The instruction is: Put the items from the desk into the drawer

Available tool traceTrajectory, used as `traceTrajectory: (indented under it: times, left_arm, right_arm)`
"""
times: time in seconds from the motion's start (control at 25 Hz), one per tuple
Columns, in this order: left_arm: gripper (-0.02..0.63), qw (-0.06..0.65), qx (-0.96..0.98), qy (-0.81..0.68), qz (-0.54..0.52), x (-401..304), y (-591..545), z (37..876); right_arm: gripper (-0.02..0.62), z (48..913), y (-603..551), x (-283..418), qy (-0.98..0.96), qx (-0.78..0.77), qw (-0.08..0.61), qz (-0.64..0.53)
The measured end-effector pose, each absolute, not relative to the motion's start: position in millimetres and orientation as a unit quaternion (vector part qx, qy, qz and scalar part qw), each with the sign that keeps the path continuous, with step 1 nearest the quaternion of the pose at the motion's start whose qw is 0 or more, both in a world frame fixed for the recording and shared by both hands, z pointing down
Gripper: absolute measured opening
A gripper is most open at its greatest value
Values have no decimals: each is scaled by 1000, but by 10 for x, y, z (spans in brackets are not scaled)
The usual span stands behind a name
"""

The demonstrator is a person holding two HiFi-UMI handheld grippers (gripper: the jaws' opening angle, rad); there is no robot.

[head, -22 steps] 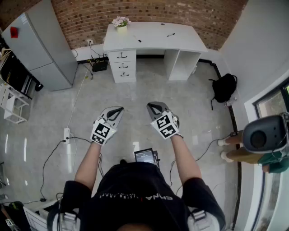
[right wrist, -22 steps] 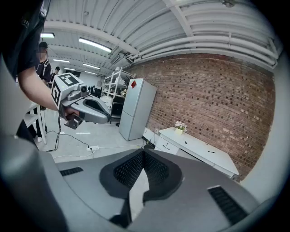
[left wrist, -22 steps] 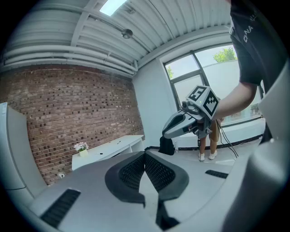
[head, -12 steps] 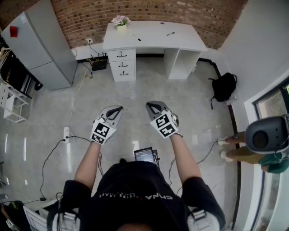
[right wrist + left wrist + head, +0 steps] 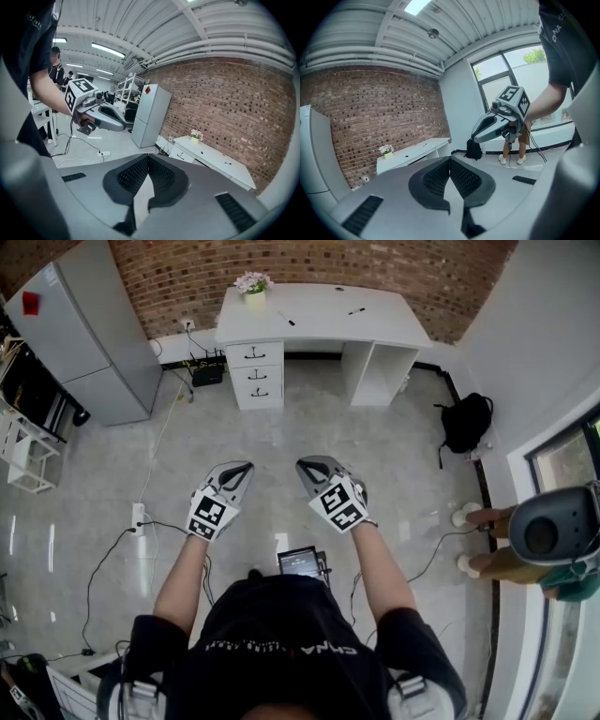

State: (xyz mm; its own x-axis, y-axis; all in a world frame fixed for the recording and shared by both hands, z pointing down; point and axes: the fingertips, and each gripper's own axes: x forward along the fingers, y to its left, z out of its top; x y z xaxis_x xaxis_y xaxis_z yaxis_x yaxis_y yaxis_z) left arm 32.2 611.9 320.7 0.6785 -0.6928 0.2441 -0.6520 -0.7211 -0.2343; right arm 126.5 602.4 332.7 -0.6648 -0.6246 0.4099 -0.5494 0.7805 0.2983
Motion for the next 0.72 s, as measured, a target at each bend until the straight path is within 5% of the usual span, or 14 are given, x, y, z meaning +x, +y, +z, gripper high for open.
traceTrajectory:
  times: [0.72]
  left_arm:
    - [12,68,-911,363,-184,559,6088,3291]
  right_arm:
    - [15,3479,5852,1624,-894,356,268,-41]
